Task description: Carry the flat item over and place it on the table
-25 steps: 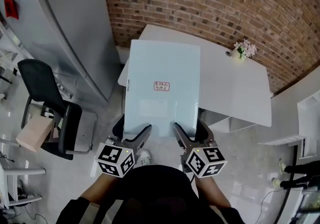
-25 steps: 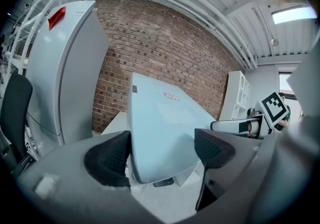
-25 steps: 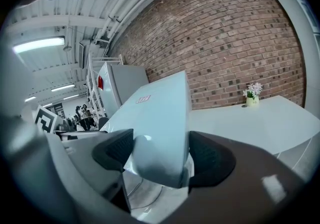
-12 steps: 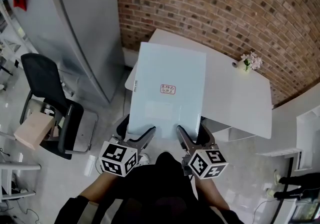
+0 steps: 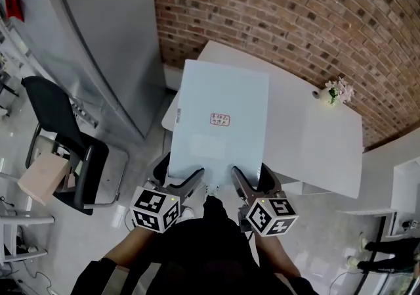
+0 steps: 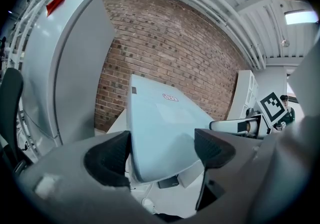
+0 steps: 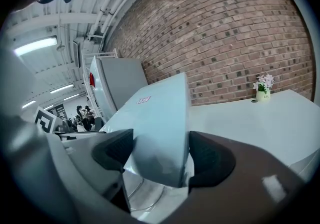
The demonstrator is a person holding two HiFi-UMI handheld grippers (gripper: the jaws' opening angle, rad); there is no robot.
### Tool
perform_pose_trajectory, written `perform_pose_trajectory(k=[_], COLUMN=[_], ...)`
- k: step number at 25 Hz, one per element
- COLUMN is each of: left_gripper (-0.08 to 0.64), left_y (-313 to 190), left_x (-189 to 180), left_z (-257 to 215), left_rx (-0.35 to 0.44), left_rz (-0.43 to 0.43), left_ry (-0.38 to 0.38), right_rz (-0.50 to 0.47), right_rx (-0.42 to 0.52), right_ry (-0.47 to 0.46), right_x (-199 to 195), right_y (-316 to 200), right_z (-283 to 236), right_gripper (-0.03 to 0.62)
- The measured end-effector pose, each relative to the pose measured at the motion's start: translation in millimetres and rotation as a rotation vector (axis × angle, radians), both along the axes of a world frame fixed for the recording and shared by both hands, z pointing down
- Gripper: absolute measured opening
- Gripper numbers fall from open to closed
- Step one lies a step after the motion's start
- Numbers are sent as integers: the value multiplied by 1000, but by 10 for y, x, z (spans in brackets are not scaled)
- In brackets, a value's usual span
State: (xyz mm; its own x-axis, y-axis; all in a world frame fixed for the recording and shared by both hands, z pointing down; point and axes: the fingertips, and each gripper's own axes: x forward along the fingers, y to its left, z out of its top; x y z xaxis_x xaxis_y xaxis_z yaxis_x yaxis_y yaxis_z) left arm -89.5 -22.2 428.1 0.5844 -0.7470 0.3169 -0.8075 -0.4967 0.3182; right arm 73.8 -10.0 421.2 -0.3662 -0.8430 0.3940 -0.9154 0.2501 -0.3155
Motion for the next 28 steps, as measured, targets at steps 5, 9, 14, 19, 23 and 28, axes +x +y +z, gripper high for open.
perform_pose_trajectory(k=[5, 9, 14, 19, 23, 28], left_gripper=[422, 422, 422, 422, 423, 423], left_y=[-523, -967, -1508, -1912, -2176, -2479], left_x=[159, 269, 424, 583, 655, 714], left_z=[85, 177, 275, 411, 537, 691], left_rx=[-25, -55, -81, -118, -149, -179], left_rz=[-4, -17, -15, -5, 3, 19], left_ry=[-18, -26, -44, -75, -106, -124], right_rz=[-5, -16, -21, -17, -13, -12], right_rx=[-30, -54, -76, -115, -162, -193], right_ry=[-17, -31, -43, -71, -104, -107], right_x=[159, 274, 429, 583, 649, 695], right_y=[-526, -999, -1540, -1938, -2188, -2475], right_z=[116, 220, 334, 509, 688, 849], right_gripper=[354, 354, 354, 353, 353, 353])
